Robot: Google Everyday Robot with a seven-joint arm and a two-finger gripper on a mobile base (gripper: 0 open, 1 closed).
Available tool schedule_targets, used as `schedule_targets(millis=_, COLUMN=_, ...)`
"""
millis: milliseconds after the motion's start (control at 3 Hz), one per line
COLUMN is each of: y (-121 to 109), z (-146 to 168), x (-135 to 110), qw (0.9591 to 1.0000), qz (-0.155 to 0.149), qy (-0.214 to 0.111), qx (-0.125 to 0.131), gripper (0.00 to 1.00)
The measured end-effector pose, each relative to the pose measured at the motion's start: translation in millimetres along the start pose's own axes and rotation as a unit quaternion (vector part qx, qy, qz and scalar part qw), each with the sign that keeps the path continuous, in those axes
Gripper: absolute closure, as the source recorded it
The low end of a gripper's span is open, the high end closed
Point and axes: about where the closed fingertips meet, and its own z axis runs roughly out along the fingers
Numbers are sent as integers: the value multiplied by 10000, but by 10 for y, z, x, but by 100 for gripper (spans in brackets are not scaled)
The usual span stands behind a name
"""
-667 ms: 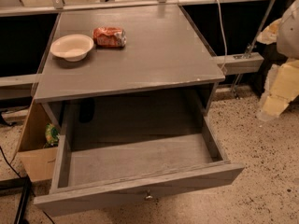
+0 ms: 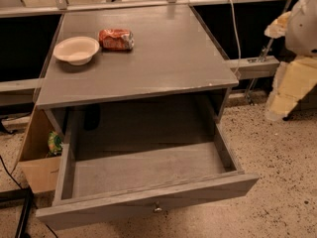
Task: Place coke can into top drawer
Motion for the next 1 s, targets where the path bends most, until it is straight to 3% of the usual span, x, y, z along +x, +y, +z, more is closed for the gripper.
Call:
schedule_targets(millis=333, y=-224, z=9, x=-242, qw=9984, qz=-449, qy=-224, qx=248, gripper=0)
schedule_targets(millis=1000, y=-755, z=121, x=-825, qw=9904, qz=-1196, qy=-485, qx=491, gripper=0)
